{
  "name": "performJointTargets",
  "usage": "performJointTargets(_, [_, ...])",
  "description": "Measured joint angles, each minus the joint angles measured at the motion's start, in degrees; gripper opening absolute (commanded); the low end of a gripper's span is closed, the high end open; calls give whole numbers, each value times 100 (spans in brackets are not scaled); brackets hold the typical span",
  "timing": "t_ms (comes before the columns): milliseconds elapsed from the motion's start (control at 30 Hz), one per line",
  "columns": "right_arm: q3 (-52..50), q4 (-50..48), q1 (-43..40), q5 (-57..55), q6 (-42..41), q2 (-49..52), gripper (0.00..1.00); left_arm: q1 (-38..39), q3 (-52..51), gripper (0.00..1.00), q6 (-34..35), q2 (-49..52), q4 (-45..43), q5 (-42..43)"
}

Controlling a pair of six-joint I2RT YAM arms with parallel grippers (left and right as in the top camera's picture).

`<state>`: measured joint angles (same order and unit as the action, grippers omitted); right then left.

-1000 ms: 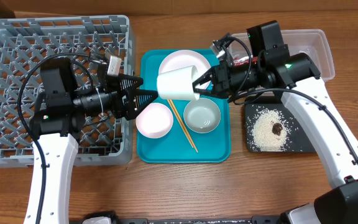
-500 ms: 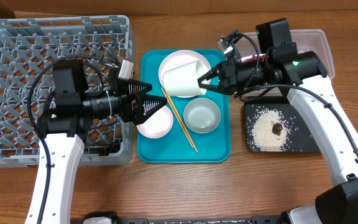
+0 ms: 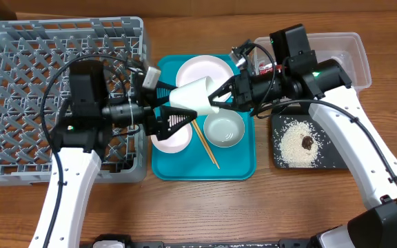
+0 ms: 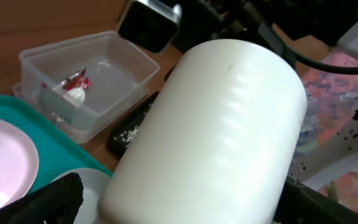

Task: Sort waste into correct bins and load items into the dishwasher
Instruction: 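Hand the white cup from the right gripper to the left gripper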

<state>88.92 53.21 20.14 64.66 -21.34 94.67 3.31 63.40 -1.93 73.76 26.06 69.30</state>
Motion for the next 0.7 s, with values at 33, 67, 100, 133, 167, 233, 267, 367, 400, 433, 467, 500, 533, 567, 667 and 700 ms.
performJointTargets(33, [0,-2,13,35,-2,0,4,52,0,100,0,0,-57,20])
performJointTargets(67, [0,0,24,70,-2,0,4,90,-2,100,2,0,-103,39])
performJointTargets(100, [0,0,33,103,-2,0,4,127,-2,99,0,0,-146,52])
performJointTargets(133, [0,-4,44,127,0,0,4,157,0,97,2,0,-181,59])
performJointTargets(167, [0,0,52,140,-2,0,4,184,0,95,0,0,-203,72])
performJointTargets(233, [0,-2,57,155,2,0,4,212,0,91,2,0,-208,101])
performJointTargets(267, [0,-2,57,153,-4,0,4,225,0,91,2,0,-210,111])
performJointTargets(367, [0,-2,57,153,-2,0,4,234,0,89,-2,0,-210,138])
performJointTargets(400, [0,-2,57,157,-2,0,4,234,0,88,-2,0,-210,146])
performJointTargets(433, [0,-4,57,157,-2,0,4,234,0,87,0,0,-208,149])
performJointTargets(467, [0,-2,57,153,-2,0,4,234,0,85,0,0,-210,162])
performJointTargets(500, [0,-4,57,153,-2,0,4,234,0,83,-2,0,-210,173])
performJointTargets(533, [0,-4,55,153,-4,0,4,234,0,81,2,0,-208,181])
performJointTargets(567, [0,-2,57,149,-2,0,4,234,0,80,-4,0,-210,201])
performJointTargets(667, [0,-4,57,155,-4,0,4,234,0,72,-11,0,-205,223])
performJointTargets(700, [0,-7,52,160,-2,0,4,234,0,71,-17,0,-203,229])
